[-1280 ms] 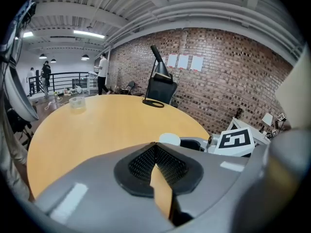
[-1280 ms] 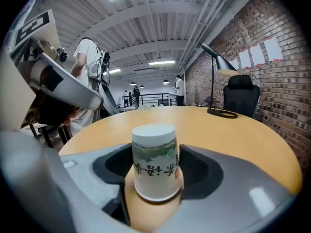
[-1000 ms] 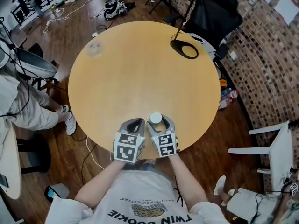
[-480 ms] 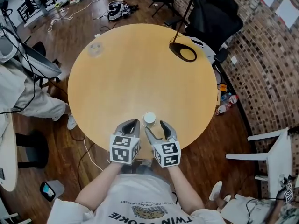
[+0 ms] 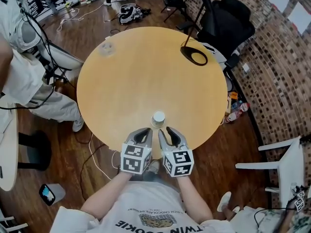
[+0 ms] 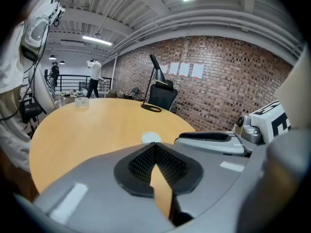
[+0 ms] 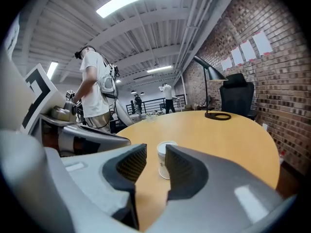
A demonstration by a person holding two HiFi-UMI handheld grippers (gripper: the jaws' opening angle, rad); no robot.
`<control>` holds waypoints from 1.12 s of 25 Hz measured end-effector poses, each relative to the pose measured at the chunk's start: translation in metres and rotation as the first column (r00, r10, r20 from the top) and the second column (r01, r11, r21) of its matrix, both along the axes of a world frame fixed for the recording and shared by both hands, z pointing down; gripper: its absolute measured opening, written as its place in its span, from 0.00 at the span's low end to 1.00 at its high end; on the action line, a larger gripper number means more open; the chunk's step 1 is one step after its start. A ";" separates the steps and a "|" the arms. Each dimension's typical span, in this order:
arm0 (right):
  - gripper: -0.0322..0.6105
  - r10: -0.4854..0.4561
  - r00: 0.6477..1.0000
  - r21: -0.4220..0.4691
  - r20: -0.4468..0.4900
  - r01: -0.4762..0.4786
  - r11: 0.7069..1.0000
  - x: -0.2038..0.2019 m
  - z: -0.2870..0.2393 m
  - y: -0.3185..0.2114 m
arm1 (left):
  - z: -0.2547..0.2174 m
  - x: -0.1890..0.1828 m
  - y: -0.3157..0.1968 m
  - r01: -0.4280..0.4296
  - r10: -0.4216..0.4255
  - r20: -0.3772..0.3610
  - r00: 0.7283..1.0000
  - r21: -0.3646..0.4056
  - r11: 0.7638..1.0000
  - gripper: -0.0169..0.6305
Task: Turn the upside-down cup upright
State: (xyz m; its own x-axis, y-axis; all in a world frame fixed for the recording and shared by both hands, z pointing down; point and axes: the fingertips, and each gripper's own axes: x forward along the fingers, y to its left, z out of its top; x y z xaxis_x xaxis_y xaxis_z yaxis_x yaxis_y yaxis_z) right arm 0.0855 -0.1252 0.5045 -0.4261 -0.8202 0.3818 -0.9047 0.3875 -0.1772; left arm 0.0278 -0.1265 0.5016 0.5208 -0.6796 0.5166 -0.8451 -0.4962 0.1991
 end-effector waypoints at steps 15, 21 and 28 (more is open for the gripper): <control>0.06 0.029 0.997 0.062 -0.076 -0.024 0.998 -0.094 -0.028 0.126 | -0.010 -0.078 0.130 -0.074 0.076 -0.059 0.995 0.040 0.996 0.03; 0.05 0.040 0.996 0.048 -0.076 -0.036 0.998 -0.124 -0.022 0.181 | -0.001 -0.097 0.182 -0.089 0.092 -0.085 0.992 0.045 0.995 0.03; 0.05 0.068 0.997 0.030 -0.045 -0.067 0.997 -0.125 -0.031 0.213 | -0.018 -0.091 0.213 -0.123 0.128 -0.096 0.987 0.059 0.991 0.03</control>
